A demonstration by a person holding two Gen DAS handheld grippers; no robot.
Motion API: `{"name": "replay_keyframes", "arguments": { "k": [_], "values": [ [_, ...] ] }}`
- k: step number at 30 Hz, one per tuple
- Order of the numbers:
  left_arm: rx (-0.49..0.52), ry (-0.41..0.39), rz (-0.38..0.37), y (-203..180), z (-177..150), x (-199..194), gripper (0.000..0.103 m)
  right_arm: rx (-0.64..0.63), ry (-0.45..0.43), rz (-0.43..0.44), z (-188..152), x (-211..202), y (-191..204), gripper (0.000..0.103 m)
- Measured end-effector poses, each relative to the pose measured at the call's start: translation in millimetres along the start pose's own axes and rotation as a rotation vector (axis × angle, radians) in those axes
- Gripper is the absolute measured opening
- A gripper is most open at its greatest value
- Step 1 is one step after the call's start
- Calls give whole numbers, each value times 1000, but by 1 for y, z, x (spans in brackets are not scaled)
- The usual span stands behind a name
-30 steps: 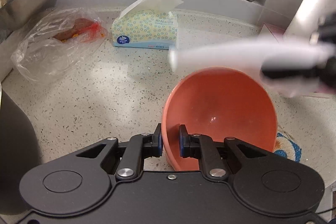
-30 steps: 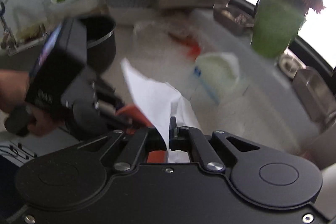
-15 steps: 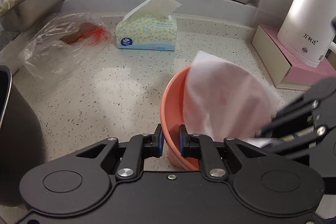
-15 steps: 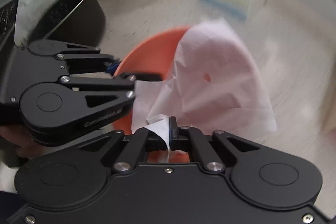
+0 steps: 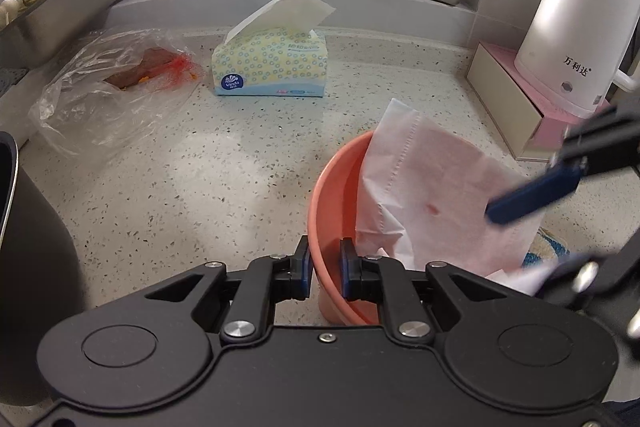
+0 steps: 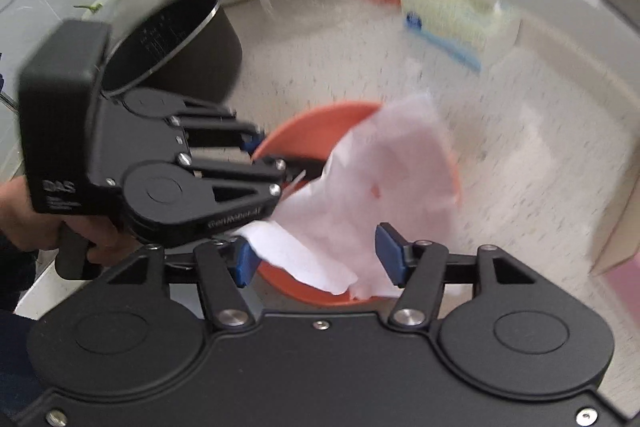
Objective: Clean bowl
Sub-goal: 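Bring the tissue into the orange bowl with the right gripper while the left gripper holds the rim, then wipe the bowl's inside with the tissue in the right gripper while the left gripper holds the rim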
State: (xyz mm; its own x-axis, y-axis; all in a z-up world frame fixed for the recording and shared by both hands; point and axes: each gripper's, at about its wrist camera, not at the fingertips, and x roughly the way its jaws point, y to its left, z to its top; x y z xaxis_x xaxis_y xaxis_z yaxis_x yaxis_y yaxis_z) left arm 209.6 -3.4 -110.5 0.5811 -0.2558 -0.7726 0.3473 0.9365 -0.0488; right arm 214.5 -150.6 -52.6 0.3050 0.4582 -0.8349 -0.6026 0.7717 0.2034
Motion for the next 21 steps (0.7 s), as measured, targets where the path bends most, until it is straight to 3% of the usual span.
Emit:
{"name": "replay_keyframes", "arguments": {
  "k": [4,7,8,9,11,12,13,18,21],
  "values": [
    [13,-2,-1,-1,-1,0,14,-133,-8,-162,2,18,6,64],
    [12,0,-5,-1,-1,0,14,-181,20,-179,-3,43,3,58],
    [17,1,-5,-2,-1,1,14,-201,29,-193,-5,48,4,53],
    [21,-1,-4,-2,-1,0,14,-214,33,-202,-8,53,5,37],
    [18,-2,-4,-3,-2,0,14,-213,27,-205,-12,56,5,23],
    [17,-2,-4,-3,-2,0,14,-207,25,-217,-13,57,5,7],
    [16,-2,-3,-3,-2,1,14,-197,25,-227,-12,58,4,2],
    [28,-2,-11,0,-3,0,14,-148,-16,-242,-6,57,0,2],
    [29,0,-13,0,-2,1,14,-63,-65,-197,2,56,-8,2]
  ]
}}
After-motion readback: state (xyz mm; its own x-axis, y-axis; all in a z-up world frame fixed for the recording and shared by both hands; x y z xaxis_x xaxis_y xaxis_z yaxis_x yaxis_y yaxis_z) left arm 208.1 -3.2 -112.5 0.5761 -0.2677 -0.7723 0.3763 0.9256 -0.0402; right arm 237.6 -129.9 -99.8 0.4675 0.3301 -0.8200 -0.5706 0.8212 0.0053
